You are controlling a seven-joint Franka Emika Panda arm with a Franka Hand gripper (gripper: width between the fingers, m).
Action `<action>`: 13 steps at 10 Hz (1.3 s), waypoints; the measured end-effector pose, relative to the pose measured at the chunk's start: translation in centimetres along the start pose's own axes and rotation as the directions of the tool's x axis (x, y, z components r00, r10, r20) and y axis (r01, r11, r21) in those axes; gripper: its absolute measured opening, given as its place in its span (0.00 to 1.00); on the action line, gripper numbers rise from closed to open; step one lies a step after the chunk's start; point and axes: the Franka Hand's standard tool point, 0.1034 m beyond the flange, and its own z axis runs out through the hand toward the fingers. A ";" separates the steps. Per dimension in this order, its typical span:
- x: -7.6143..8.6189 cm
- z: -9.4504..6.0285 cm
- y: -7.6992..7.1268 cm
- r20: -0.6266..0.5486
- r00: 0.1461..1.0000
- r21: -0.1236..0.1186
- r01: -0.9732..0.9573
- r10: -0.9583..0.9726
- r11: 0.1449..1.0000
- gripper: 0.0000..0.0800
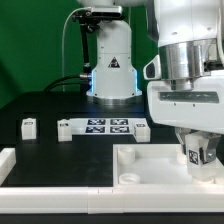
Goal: Assemble one leg
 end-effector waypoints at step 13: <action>-0.4 -0.2 -0.4 0.021 0.221 -0.052 0.974 -0.975 0.220 0.81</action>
Offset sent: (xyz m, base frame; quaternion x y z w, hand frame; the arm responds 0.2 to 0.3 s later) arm -0.0040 0.0125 0.0082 -0.0150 0.0077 -0.3571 0.9339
